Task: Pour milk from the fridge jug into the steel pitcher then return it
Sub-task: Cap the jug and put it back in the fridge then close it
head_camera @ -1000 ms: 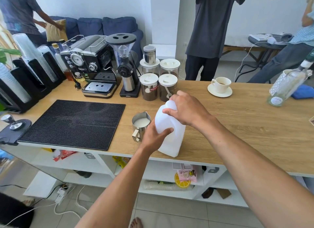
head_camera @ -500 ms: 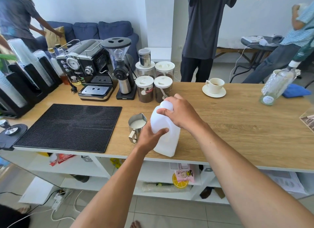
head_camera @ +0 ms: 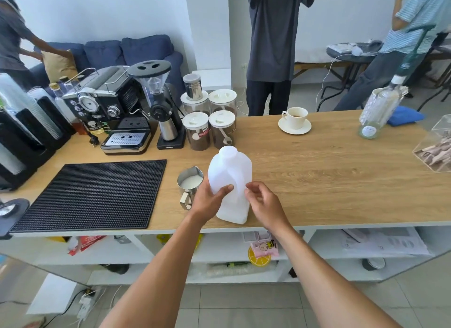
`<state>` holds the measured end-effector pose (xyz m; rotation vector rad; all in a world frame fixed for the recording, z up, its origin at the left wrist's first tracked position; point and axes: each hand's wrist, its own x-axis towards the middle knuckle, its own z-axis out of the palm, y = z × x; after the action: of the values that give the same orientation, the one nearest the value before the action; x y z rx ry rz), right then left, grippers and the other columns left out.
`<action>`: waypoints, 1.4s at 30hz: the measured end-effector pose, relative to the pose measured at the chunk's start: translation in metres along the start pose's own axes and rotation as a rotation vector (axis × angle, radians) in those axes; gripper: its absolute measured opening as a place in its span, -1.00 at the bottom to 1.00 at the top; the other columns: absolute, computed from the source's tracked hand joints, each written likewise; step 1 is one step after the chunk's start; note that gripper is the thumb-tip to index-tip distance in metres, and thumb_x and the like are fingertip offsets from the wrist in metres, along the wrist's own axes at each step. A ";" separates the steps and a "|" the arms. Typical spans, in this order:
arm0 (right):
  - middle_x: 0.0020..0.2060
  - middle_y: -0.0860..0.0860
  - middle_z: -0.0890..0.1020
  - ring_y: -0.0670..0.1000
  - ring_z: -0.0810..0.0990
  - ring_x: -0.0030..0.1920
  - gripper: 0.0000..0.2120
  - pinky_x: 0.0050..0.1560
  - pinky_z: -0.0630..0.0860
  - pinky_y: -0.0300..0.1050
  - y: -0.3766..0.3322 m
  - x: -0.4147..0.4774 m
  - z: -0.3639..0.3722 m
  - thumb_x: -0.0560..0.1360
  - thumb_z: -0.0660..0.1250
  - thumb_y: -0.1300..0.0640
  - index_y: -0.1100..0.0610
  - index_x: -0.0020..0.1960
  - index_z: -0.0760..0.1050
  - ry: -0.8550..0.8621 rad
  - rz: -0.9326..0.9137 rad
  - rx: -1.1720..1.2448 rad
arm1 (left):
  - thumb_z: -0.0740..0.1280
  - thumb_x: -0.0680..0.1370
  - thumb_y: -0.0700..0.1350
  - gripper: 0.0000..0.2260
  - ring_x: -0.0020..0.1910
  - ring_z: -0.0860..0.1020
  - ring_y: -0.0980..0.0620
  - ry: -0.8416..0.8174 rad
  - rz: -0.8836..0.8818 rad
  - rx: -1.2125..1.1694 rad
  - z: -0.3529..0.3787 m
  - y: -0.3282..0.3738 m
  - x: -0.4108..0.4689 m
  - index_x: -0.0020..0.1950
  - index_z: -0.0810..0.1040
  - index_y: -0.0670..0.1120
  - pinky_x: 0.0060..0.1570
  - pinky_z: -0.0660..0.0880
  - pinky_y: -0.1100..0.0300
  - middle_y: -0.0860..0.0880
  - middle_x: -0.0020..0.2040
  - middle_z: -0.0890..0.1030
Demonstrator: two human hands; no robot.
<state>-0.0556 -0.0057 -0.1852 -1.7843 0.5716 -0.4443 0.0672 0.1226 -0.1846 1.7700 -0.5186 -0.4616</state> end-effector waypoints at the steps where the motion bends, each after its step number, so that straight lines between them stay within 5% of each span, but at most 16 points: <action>1: 0.01 -0.13 0.61 -0.22 0.56 0.01 -0.88 -0.01 0.48 -0.33 0.000 -0.001 0.001 0.57 0.30 0.05 0.00 0.10 0.52 0.004 -0.015 -0.011 | 0.46 0.54 -0.05 -0.61 0.15 0.60 0.06 -0.007 0.012 0.004 -0.001 -0.001 0.000 0.32 0.45 0.02 0.05 0.57 0.13 0.06 0.14 0.65; 5: 0.02 -0.12 0.64 -0.15 0.61 -0.01 -0.79 -0.02 0.57 -0.19 0.001 -0.003 0.010 0.55 0.31 -0.04 0.01 0.12 0.58 0.001 -0.022 -0.031 | 0.37 0.60 -0.02 -0.63 0.18 0.58 0.04 -0.040 0.064 0.051 -0.008 -0.002 -0.003 0.37 0.38 0.06 0.00 0.54 0.28 0.10 0.15 0.61; 9: 0.02 -0.10 0.64 -0.01 0.54 0.09 -0.75 -0.04 0.53 -0.19 0.008 -0.008 0.024 0.56 0.30 -0.07 0.03 0.12 0.61 0.038 -0.075 -0.112 | 0.24 0.66 0.01 -0.62 0.05 0.50 0.28 -0.107 0.062 0.157 -0.015 -0.004 -0.006 0.46 0.26 0.08 -0.20 0.39 0.59 0.17 0.15 0.53; 15: -0.06 -0.03 0.66 -0.02 0.60 -0.04 -0.84 -0.05 0.55 -0.05 -0.001 -0.010 0.030 0.57 0.29 -0.01 0.03 0.02 0.60 0.105 -0.038 -0.216 | 0.22 0.55 0.31 -0.48 0.15 0.58 -0.01 -0.145 0.083 0.223 -0.024 -0.009 0.003 0.43 0.33 0.09 0.01 0.56 0.06 0.04 0.20 0.60; 25: -0.32 0.00 0.63 0.04 0.56 -0.29 -0.76 -0.30 0.43 -0.07 -0.016 -0.039 0.004 0.58 0.27 0.02 0.14 -0.17 0.54 0.281 -0.023 -0.240 | 0.21 0.57 0.30 -0.55 -0.12 0.62 -0.01 -0.195 0.255 0.385 0.001 0.014 0.005 0.22 0.53 -0.03 -0.19 0.60 0.02 0.03 -0.07 0.66; 34: -0.27 0.14 0.62 0.15 0.57 -0.23 -0.67 -0.25 0.49 0.06 -0.004 -0.087 -0.042 0.58 0.23 -0.04 0.21 -0.15 0.49 0.458 0.109 -0.254 | 0.21 0.56 0.32 -0.59 -0.31 0.58 0.04 -0.411 0.288 0.385 0.067 0.028 -0.011 -0.01 0.54 -0.02 -0.37 0.46 0.12 0.08 -0.33 0.58; 42: -0.25 0.19 0.61 0.17 0.57 -0.23 -0.67 -0.27 0.47 0.00 0.025 -0.158 -0.097 0.59 0.22 -0.04 0.23 -0.14 0.48 0.609 0.266 -0.267 | 0.22 0.57 0.30 -0.54 -0.07 0.65 0.02 -0.631 0.366 0.332 0.148 0.030 -0.058 0.28 0.52 0.02 -0.10 0.62 0.01 0.05 -0.01 0.68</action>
<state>-0.2420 0.0059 -0.1840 -1.7778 1.3282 -0.7580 -0.0662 0.0316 -0.1891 1.7656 -1.4033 -0.7030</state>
